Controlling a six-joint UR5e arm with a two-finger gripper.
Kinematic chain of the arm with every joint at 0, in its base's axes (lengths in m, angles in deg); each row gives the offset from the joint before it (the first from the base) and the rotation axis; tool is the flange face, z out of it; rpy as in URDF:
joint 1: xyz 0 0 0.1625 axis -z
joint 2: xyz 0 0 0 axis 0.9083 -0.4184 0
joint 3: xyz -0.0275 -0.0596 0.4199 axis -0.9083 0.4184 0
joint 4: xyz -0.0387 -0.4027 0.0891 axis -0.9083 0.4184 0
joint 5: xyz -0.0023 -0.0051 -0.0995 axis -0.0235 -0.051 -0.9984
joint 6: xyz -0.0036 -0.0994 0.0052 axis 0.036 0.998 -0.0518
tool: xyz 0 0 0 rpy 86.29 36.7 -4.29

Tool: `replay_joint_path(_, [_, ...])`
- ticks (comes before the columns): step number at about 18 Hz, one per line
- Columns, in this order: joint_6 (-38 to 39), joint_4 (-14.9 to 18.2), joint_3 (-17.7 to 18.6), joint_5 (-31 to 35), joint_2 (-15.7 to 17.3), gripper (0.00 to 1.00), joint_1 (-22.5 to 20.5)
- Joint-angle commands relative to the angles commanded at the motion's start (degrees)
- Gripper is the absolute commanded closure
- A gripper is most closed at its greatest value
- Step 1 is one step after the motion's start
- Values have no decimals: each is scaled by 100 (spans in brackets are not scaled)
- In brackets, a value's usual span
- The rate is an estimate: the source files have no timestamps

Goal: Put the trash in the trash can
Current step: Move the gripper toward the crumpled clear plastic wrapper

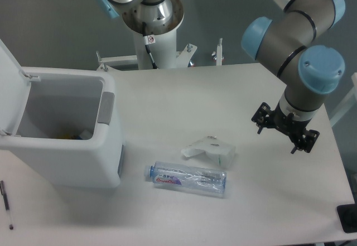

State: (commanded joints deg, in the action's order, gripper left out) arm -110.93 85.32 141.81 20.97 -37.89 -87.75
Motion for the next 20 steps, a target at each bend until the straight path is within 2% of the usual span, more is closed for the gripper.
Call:
replay_joint_path(10, [52,-35,26,-9,0,0,26])
replay_joint_path(13, [88,-166,280,0,61,0,132])
replay_joint_path(16, [79,-667,833,-61,272,0,123])
replay_joint_path(20, [141,-914,1309,-62,430,0,141])
